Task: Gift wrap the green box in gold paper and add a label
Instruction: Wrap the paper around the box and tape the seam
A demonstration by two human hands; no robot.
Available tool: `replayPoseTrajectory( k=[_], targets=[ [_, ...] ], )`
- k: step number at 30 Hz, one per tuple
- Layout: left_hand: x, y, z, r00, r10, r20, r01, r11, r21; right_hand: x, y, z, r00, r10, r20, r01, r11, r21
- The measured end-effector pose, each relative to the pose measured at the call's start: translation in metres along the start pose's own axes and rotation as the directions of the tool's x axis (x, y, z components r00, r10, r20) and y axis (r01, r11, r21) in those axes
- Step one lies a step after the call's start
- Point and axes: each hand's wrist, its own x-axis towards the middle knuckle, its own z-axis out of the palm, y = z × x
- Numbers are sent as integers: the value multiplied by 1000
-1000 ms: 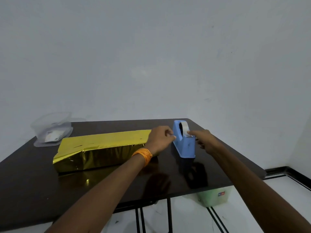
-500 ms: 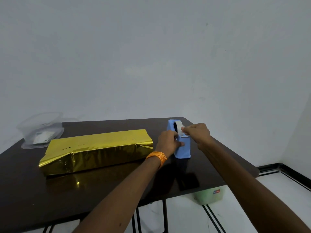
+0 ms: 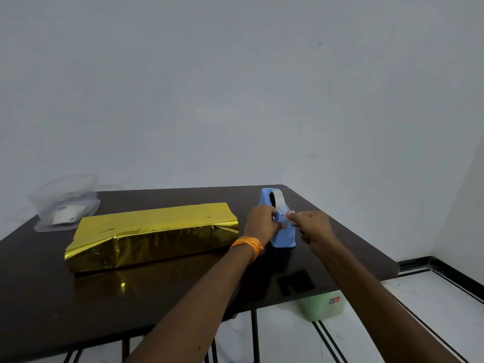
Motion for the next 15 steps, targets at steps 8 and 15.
replayPoseTrajectory(
  k=[8, 15],
  targets=[
    [1, -5, 4, 999, 22, -25, -22, 1000, -13, -8, 10, -4, 982, -188, 11, 187, 962, -197],
    [0, -4, 6, 999, 17, -31, -16, 1000, 20, -11, 23, -17, 975, -201, 95, 221, 824, -521]
  ],
)
